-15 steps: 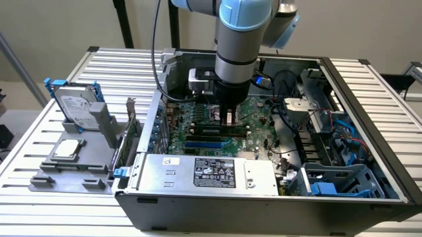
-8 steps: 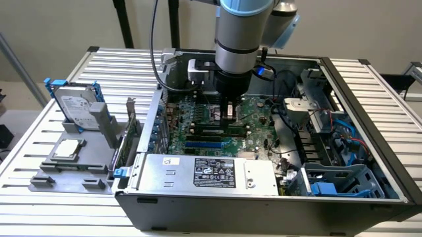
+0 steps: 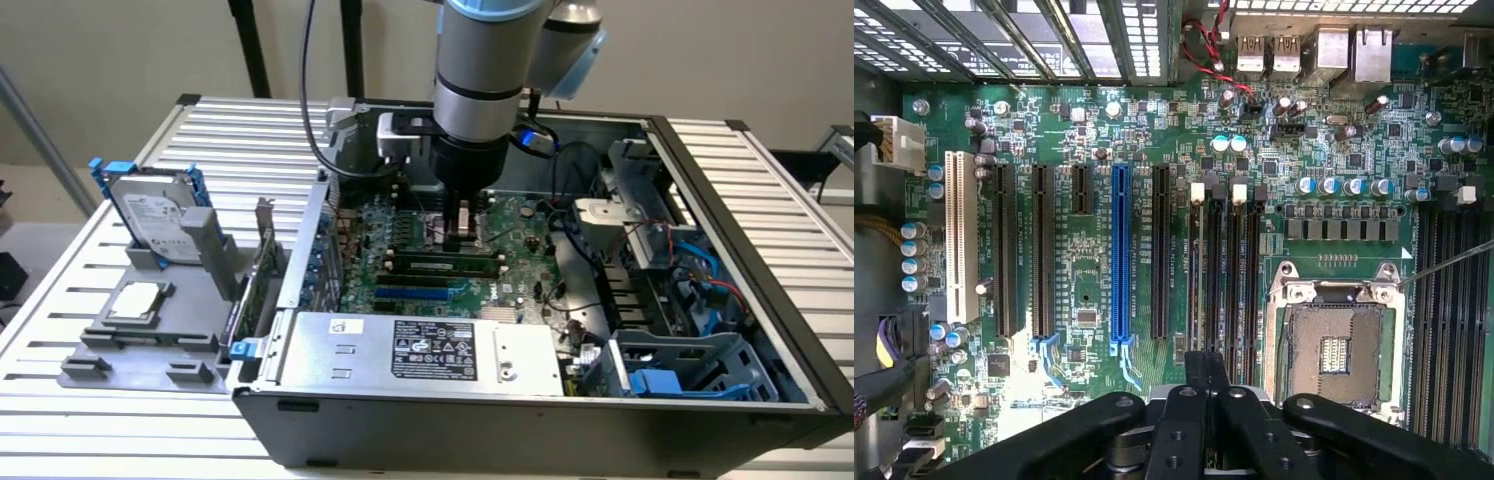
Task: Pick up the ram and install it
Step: 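Insert the ram into the slot, then press down the ram until it locks into place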
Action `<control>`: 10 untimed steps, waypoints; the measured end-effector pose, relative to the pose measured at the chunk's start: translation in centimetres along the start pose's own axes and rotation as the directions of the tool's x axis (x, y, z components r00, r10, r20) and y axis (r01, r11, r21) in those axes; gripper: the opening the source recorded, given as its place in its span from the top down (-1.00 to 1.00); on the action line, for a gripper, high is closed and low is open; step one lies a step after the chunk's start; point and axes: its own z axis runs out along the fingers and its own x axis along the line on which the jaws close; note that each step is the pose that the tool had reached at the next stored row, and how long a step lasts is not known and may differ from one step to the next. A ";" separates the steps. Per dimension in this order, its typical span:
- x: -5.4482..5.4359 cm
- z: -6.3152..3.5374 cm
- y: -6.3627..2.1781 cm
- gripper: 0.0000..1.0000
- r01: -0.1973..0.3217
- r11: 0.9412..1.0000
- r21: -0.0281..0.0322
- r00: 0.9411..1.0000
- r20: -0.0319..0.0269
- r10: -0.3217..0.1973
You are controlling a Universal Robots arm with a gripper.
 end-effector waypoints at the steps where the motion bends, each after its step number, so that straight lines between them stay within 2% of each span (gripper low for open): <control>1: 0.0 -0.01 0.00 0.79 0.000 1.000 0.000 1.000 0.000 0.000; 10: 0.0 0.00 0.00 0.79 0.000 1.000 0.000 1.000 0.000 0.000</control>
